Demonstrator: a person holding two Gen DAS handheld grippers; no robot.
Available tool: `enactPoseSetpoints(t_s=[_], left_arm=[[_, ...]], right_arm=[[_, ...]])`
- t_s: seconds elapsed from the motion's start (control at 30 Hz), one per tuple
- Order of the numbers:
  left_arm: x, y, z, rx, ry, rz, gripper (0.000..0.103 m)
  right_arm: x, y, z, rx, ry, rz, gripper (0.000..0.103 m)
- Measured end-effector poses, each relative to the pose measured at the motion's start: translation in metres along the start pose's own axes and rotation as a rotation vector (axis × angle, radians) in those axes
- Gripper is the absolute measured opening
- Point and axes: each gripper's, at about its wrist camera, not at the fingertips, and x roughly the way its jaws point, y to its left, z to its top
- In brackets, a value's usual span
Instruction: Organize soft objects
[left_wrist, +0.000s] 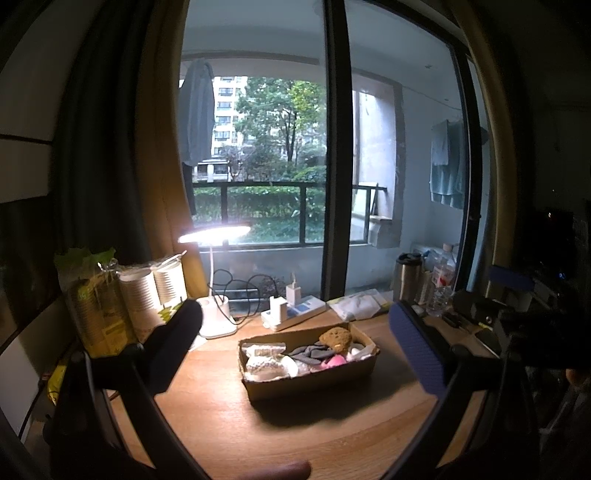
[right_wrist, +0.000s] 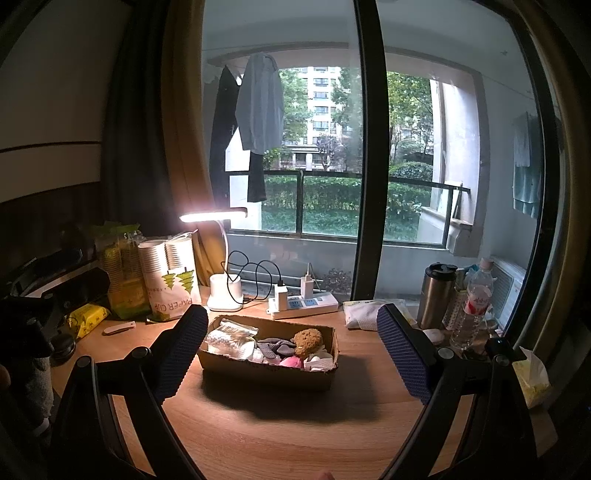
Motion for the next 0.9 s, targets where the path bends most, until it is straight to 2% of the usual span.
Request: enactPoseSetpoints(t_s=[0.9], left_arm=[[0.0016, -0.002, -0.0009, 0.008, 0.003, -0.009, 0.102]], right_arm=[[-0.0007, -0.0027, -0.0016, 0.001, 0.003, -0.001, 0.095]])
